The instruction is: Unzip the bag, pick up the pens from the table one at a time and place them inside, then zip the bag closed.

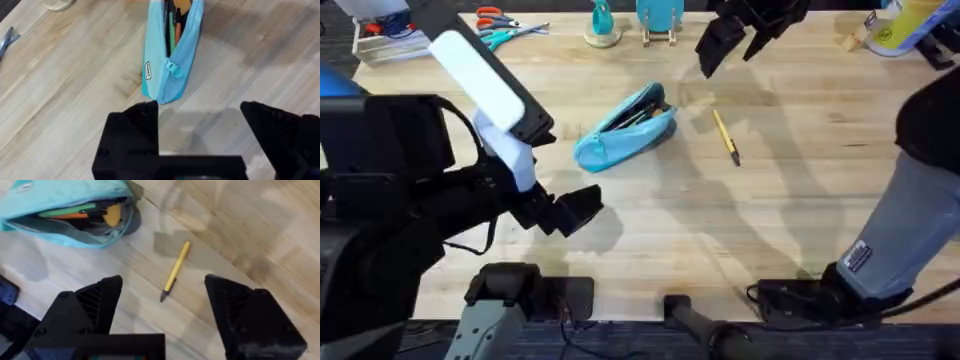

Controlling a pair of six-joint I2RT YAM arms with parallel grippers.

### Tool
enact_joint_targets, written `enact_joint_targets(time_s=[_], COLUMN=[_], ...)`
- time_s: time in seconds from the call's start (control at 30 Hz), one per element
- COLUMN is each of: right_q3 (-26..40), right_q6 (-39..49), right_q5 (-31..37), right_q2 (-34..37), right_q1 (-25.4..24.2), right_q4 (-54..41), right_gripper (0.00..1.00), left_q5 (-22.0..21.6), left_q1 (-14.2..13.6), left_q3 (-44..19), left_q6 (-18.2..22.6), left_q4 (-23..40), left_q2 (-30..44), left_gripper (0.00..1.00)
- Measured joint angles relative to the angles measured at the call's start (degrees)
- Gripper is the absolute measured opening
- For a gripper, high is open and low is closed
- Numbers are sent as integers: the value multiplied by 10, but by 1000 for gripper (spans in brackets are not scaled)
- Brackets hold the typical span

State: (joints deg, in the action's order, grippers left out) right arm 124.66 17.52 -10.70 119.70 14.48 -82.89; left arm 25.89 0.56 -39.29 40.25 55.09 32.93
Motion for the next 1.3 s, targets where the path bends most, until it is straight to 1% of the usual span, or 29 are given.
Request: enact_joint_targets(time_s=[0.1,0.27,0.4,0.47,0.53,0.73,0.9,1.0,1.1,1.2,1.3], right_q3=[0,0,-1,-16,-42,-175,-263,-307,-344,-372,-386], right_q6=[-2,-16,-26,-28,-28,-30,-30,-33,-38,-39,-40], right_q5=[13,22,24,24,24,26,26,26,26,26,26], right_q2=[-24,-96,-138,-160,-182,-261,-327,-363,-384,-389,-388], right_q1=[0,0,0,0,0,0,0,0,0,0,0], right_q4=[0,2,9,22,34,93,136,156,165,172,182], right_gripper=[998,997,997,997,997,998,998,998,998,998,998], left_q5=[0,0,0,0,0,0,0,0,0,0,0], left_q1=[0,0,0,0,0,0,0,0,0,0,0], left_q3=[0,0,0,0,0,0,0,0,0,0,0], left_q6=[0,0,0,0,0,0,0,0,0,0,0], left_q4=[0,0,0,0,0,0,0,0,0,0,0], left_q2=[0,0,0,0,0,0,0,0,0,0,0], left_gripper=[994,994,995,994,994,994,994,994,994,994,994])
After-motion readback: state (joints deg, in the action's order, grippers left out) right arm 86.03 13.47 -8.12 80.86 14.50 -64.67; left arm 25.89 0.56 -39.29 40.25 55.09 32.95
